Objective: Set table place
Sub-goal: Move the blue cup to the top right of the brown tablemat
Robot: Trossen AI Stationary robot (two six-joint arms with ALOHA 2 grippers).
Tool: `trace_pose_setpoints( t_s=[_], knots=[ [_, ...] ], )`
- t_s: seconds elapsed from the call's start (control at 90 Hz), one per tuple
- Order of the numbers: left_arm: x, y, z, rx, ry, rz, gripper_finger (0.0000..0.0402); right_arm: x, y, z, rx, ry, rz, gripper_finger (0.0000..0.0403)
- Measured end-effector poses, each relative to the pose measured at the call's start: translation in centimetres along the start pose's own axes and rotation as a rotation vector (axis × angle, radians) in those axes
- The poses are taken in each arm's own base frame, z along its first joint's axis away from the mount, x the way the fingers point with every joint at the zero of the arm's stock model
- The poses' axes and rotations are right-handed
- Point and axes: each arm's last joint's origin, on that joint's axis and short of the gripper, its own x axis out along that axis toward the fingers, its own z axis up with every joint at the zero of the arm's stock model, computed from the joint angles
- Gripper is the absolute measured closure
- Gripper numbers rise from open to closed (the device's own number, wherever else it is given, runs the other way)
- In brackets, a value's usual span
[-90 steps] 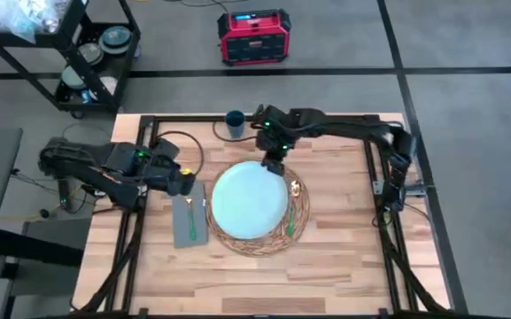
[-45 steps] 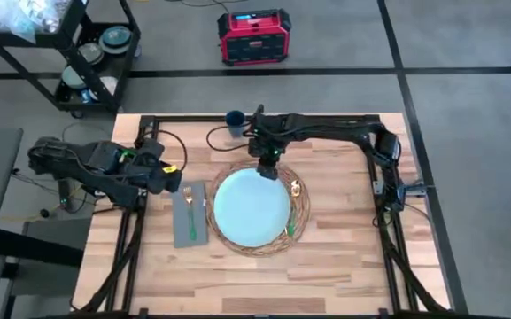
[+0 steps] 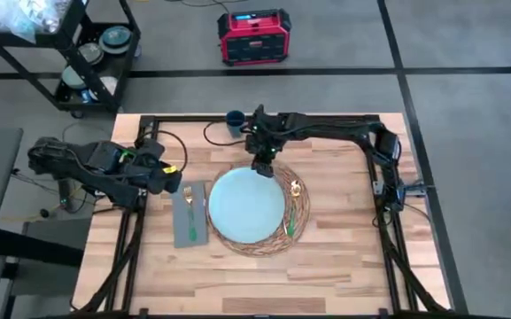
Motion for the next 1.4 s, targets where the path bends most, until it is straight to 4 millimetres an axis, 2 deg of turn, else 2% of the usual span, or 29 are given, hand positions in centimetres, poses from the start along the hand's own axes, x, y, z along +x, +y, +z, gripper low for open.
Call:
trace_pose_setpoints(
  t_s=[0.167,0.533,0.689,0.778,0.844,0.922,0.978,1.033,1.167,1.256,1.4],
  knots=[
    [0.0,0.0,0.0,0.0,-0.015,0.006,0.0402,-0.3,-0.9,0.2,-0.034,-0.023,-0.083,0.0326],
    [0.0,0.2,0.5,-0.011,-0.171,0.063,0.0402,-3.4,-6.4,1.2,-0.089,-0.235,-0.242,0.0318],
    [0.5,0.3,0.1,-0.026,-0.172,0.083,0.0402,-6.4,-7.2,4.0,-0.175,-0.285,-0.433,0.0291],
    [1.5,0.4,-0.7,-0.046,-0.163,0.114,0.0401,-7.6,-8.3,5.9,-0.124,-0.304,-0.468,0.0276],
    [2.4,0.5,-1.4,-0.084,-0.156,0.14,0.0402,-7.7,-9.3,7.4,-0.033,-0.347,-0.454,0.0269],
    [3.4,0.3,-2.1,-0.142,-0.142,0.153,0.0401,-7.2,-10.4,8.2,0.076,-0.328,-0.367,0.0264],
    [4.0,0.1,-2.4,-0.178,-0.139,0.142,0.0401,-6.0,-10.5,7.7,0.114,-0.295,-0.304,0.0264],
    [4.4,-0.2,-2.6,-0.198,-0.144,0.123,0.0402,-4.4,-10.3,6.2,0.141,-0.198,-0.248,0.0264],
    [4.9,-0.5,-2.9,-0.177,-0.144,0.105,0.0401,-1.8,-9.8,4.2,0.017,0.005,-0.296,0.0264],
    [5.0,-0.5,-2.9,-0.174,-0.144,0.111,0.0401,-2.0,-10.4,4.4,0.008,-0.022,-0.338,0.0264],
    [5.0,-0.4,-2.9,-0.153,-0.142,0.12,0.0401,-4.0,-10.4,5.5,-0.073,-0.048,-0.438,0.0264]
  ],
)
